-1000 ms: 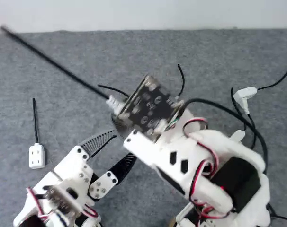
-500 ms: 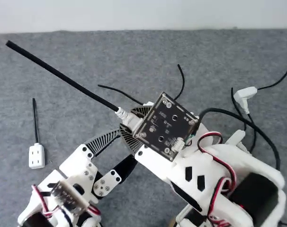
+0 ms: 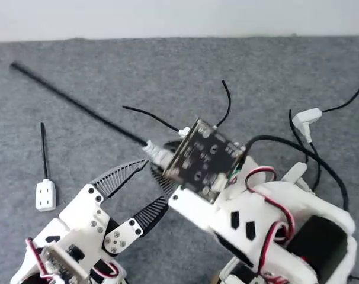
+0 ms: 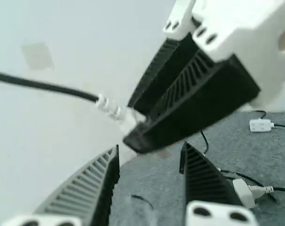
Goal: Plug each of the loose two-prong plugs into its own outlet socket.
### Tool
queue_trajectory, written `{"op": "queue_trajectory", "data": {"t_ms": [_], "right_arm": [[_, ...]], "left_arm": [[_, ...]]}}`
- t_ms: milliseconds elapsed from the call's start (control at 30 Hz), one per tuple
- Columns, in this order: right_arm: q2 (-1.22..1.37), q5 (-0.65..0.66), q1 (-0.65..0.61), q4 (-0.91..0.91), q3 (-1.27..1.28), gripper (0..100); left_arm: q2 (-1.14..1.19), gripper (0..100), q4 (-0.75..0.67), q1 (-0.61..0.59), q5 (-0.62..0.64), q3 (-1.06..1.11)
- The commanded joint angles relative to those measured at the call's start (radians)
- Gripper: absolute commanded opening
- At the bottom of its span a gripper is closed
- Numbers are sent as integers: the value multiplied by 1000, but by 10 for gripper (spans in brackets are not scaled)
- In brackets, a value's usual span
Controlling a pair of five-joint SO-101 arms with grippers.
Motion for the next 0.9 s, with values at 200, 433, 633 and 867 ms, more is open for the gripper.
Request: {"op": "queue_trajectory", "data": {"t_ms": [200,433,633,867], "right_arm": [[-19,6,-36,13,-26,10],[-19,6,-36,50,-26,10],[-21,6,-39,93,-31,10],[-21,8,-39,96,-31,10]], "left_arm": [[6,207,-44,2,-8,-12],[6,207,-26,-25,-9,2],[6,207,-104,-196,-6,87],[5,207,-101,-195,-6,134]]}}
